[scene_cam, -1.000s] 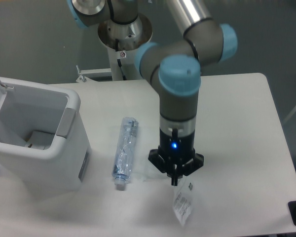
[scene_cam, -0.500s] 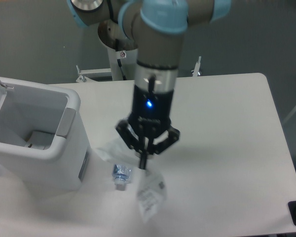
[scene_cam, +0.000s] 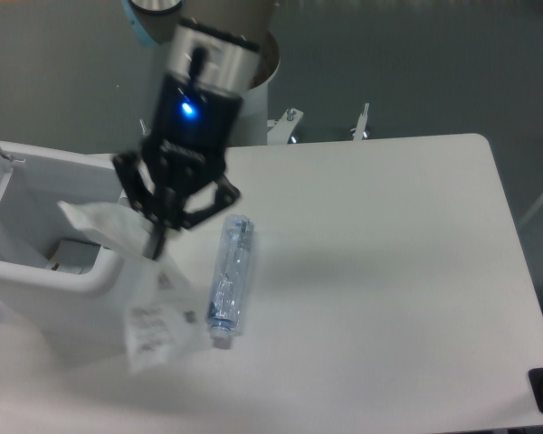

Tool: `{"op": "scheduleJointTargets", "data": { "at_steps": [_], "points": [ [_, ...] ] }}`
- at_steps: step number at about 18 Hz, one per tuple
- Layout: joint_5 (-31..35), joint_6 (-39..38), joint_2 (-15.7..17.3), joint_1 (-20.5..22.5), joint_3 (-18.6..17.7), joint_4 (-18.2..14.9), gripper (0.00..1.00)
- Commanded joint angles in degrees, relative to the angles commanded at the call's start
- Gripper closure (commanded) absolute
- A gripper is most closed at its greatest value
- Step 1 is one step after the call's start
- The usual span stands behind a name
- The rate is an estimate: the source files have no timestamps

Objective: Place the trash in the trash can
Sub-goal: 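Lift the packet and carry it over the white trash bin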

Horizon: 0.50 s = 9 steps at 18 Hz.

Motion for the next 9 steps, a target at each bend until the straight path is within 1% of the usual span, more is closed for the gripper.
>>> {"op": "scheduleJointTargets", "data": {
  "at_steps": [2, 4, 9],
  "points": [
    [-0.3, -0.7, 1.2, -1.5, -1.1, -0.2, 1.0],
    [-0.4, -2.4, 3.1, -2.1, -2.2, -0.2, 1.0],
    [-0.3, -6.6, 4.9, -6.1, -3.0, -0.2, 1.0]
  ]
}}
